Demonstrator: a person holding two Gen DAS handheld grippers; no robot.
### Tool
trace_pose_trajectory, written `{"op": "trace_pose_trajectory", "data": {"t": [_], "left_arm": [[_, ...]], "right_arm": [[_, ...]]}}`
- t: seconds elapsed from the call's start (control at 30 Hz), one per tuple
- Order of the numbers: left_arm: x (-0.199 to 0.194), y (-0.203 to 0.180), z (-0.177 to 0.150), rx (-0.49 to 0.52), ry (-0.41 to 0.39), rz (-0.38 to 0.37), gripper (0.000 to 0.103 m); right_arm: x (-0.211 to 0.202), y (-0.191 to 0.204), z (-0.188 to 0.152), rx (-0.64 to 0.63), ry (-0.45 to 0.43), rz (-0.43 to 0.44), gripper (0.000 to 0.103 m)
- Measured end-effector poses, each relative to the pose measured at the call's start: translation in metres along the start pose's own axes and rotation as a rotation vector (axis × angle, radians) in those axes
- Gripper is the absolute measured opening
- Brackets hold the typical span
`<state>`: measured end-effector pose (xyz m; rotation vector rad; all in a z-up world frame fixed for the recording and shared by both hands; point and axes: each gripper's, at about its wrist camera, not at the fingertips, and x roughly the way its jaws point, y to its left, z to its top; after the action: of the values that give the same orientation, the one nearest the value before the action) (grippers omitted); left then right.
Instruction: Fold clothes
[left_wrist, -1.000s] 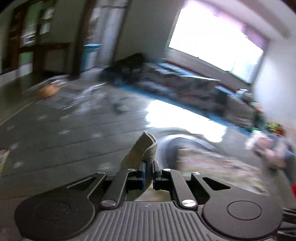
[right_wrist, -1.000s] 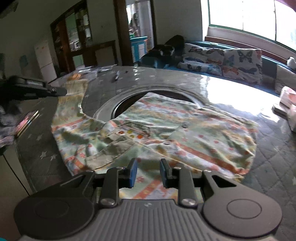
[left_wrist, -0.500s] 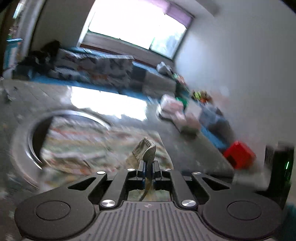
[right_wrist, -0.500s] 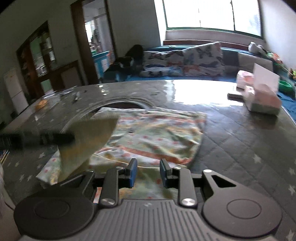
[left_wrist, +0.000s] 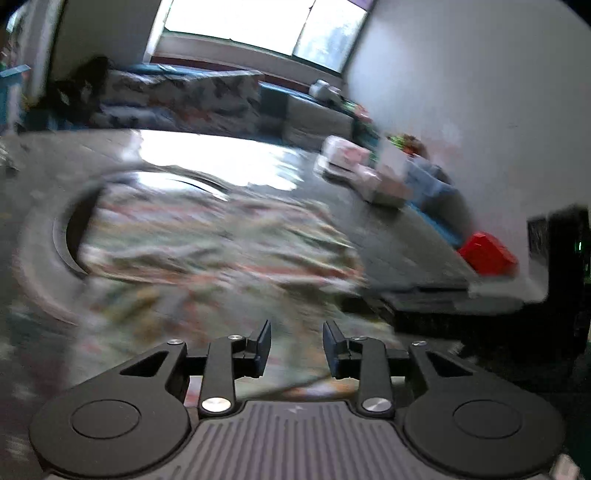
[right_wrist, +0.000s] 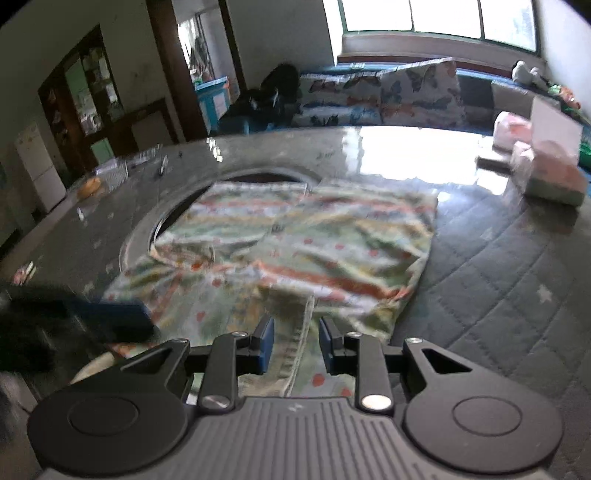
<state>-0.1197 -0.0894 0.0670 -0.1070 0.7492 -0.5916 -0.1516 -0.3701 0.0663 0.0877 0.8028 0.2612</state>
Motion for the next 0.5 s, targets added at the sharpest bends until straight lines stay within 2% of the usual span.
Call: {"op": "trace_pose_trajectory", "data": {"t": [0.07, 0.23, 0.27, 0.3, 0.37, 0.5], "left_arm": [[-0.005, 0.018, 0.003, -0.008, -0.010, 0.062, 0.039], [-0.012, 0.061, -0.002, -0.061, -0.001, 0.185, 0.039], [-0.012, 0.067, -0.003, -0.066, 0.004, 0.195, 0.039], [-0.012, 0.072, -0.004, -0.068, 0.009, 0.205, 0.039], [-0.011, 0.080, -0.008, -0.069, 0.019, 0.224, 0.039], [-0.008, 0.089, -0.010, -0.062, 0.042, 0.236, 0.039]], "right_arm": [[0.007, 0.001, -0.005, 0.000, 0.032, 0.009, 0.026], [0.012, 0.004, -0.014, -0.001, 0.068, 0.022, 0.026], [0.012, 0.005, -0.014, -0.001, 0.073, 0.026, 0.024], [0.011, 0.005, -0.014, -0.001, 0.078, 0.030, 0.016], [0.009, 0.006, -0.013, 0.003, 0.078, 0.020, 0.006], [-0.006, 0.008, -0.008, 0.000, 0.050, 0.013, 0.004]]}}
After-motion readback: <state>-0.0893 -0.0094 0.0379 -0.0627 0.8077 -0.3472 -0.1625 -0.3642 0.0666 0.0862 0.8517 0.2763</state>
